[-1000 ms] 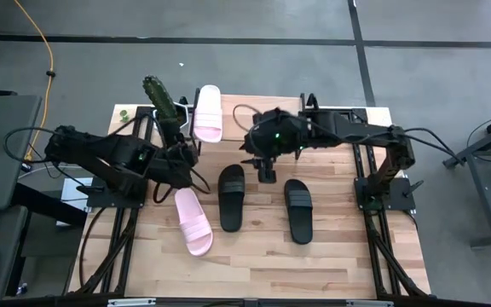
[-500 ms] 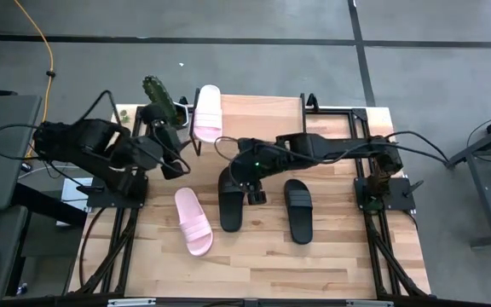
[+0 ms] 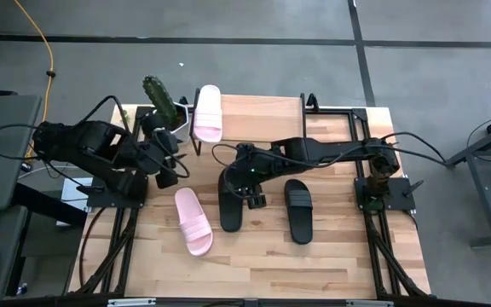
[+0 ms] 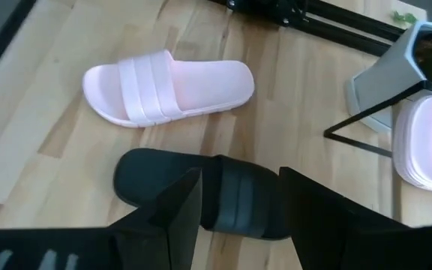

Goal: Pick and place slides into the shelf
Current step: Put the pink slipper on the shelf

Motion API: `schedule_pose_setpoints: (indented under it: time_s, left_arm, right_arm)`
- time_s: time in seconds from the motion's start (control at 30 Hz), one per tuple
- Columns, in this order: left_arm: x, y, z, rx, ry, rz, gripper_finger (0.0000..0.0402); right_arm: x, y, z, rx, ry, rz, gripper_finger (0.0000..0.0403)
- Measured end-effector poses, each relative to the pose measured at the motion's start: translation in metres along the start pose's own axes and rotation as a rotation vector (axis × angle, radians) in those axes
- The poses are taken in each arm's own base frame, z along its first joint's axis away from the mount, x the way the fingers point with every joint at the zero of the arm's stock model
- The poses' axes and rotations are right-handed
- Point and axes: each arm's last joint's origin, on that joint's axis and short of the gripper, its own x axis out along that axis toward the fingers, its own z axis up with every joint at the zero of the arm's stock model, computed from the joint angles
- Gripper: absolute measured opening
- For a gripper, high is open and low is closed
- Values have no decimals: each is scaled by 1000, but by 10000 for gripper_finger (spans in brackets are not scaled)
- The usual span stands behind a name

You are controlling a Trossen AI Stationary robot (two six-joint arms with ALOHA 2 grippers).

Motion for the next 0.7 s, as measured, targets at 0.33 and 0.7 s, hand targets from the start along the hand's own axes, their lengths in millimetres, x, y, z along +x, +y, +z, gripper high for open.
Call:
schedule_pose_setpoints:
  time_s: [0.33,0.7]
  left_arm:
    - [2,10,-42,-109,33,-73,166]
    - [10,-3,-49,-174,-29,-358,166]
  right_arm:
    - [0,-13,-10,14,89,-84,169]
    - [-31,-41,-15,75,53,-136,169]
